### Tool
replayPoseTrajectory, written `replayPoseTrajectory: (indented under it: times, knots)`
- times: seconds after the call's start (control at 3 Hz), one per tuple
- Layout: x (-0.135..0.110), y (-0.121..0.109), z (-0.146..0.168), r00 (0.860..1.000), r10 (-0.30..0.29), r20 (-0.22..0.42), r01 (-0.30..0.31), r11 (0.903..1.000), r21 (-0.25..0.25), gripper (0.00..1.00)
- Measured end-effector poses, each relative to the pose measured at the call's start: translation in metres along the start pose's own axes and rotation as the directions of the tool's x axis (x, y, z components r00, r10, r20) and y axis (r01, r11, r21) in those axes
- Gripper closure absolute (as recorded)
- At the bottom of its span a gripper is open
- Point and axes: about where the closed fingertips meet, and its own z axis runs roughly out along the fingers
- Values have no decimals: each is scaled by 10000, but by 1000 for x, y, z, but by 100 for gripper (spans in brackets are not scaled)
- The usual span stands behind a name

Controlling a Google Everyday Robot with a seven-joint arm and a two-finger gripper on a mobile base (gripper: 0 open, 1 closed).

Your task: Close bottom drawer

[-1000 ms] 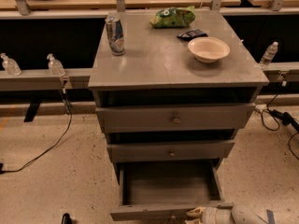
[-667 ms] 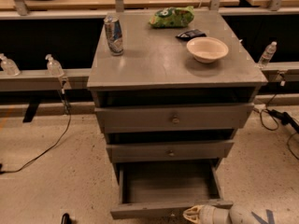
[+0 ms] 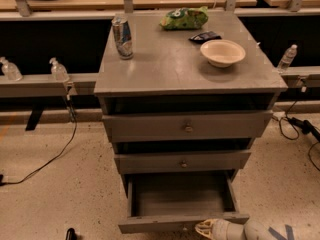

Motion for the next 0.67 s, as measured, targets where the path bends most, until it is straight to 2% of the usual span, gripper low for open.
replayPoseTrajectory:
  times: [0.33,0.67]
  knots:
    - [0,0,0,10000,-1,0,1,10000,1,100]
    - [1,-4,8,9989,-376,262,371,9991,213,100]
